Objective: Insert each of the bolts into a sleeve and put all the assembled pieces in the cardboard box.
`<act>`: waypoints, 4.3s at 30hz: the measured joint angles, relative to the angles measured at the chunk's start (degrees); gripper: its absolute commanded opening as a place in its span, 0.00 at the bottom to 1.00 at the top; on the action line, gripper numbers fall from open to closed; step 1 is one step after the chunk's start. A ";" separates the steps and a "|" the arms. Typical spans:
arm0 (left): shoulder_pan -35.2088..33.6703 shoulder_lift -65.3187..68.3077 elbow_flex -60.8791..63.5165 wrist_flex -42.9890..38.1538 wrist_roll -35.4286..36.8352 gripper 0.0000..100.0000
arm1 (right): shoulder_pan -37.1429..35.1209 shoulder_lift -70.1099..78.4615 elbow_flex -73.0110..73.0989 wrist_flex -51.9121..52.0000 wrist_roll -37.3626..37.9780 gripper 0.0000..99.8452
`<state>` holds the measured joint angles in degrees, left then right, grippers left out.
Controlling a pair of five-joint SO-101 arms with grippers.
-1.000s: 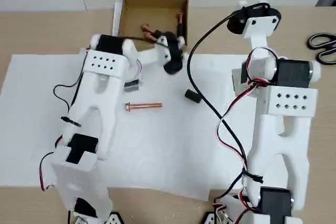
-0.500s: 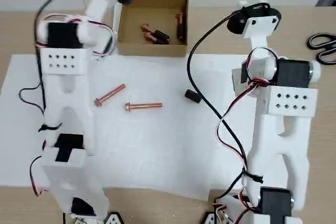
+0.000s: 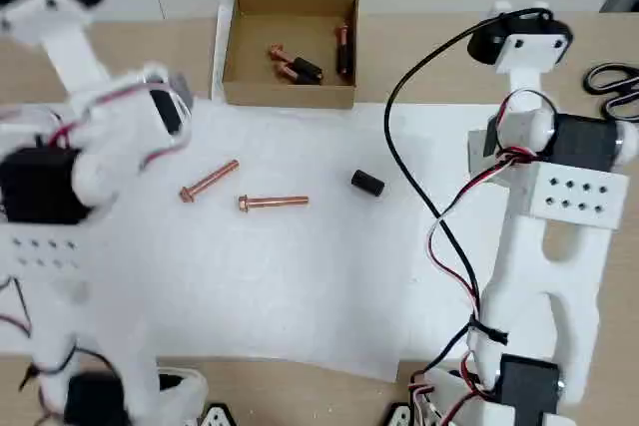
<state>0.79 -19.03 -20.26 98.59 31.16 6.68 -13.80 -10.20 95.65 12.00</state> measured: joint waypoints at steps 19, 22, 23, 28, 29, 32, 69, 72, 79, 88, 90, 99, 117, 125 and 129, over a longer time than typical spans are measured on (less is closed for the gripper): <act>9.14 3.52 46.95 -35.43 35.78 0.18 | 0.00 0.00 0.00 0.00 -1.05 0.00; 9.05 7.65 47.12 -38.59 41.85 0.20 | 0.00 0.00 0.00 0.00 -1.05 0.00; 9.05 9.32 47.21 -39.56 43.25 0.21 | 0.00 0.00 0.00 0.00 -1.05 0.00; 10.46 15.21 47.21 -43.08 47.30 0.20 | 0.00 0.00 0.00 0.00 -1.05 0.00; 10.73 15.56 47.21 -43.25 48.18 0.20 | 0.00 0.00 0.00 0.00 -1.05 0.00; 10.90 15.65 47.21 -43.34 50.46 0.20 | 0.00 0.00 0.00 0.00 -1.05 0.00; 9.41 16.35 61.54 -58.37 51.43 0.20 | 0.35 0.00 0.00 0.00 -1.23 0.00; 9.41 16.35 61.98 -58.55 51.43 0.14 | 0.35 0.00 0.00 0.00 -1.23 0.00; 9.41 16.26 62.07 -58.81 50.29 0.05 | 0.35 0.00 0.00 0.00 -1.23 0.00; 10.20 16.26 62.15 -58.81 49.85 0.04 | 0.35 0.00 0.00 0.00 -1.23 0.00; 11.16 16.26 62.15 -58.81 49.14 0.03 | 0.35 0.00 0.00 0.00 -1.23 0.00; 12.92 16.35 56.88 -50.29 43.69 0.01 | 0.35 0.00 0.00 0.00 -1.23 0.00; 9.49 16.35 28.31 -4.13 -2.99 0.01 | 0.35 0.00 0.00 0.00 -1.23 0.00; 0.35 16.35 28.31 -10.81 -32.70 0.01 | 0.35 0.00 0.00 0.00 -1.23 0.00; -0.26 16.35 28.57 -13.63 -34.02 0.01 | 0.35 0.00 0.00 0.00 -1.23 0.00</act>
<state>0.53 -2.68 8.31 84.97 -2.86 7.03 -13.80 -10.20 95.65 10.77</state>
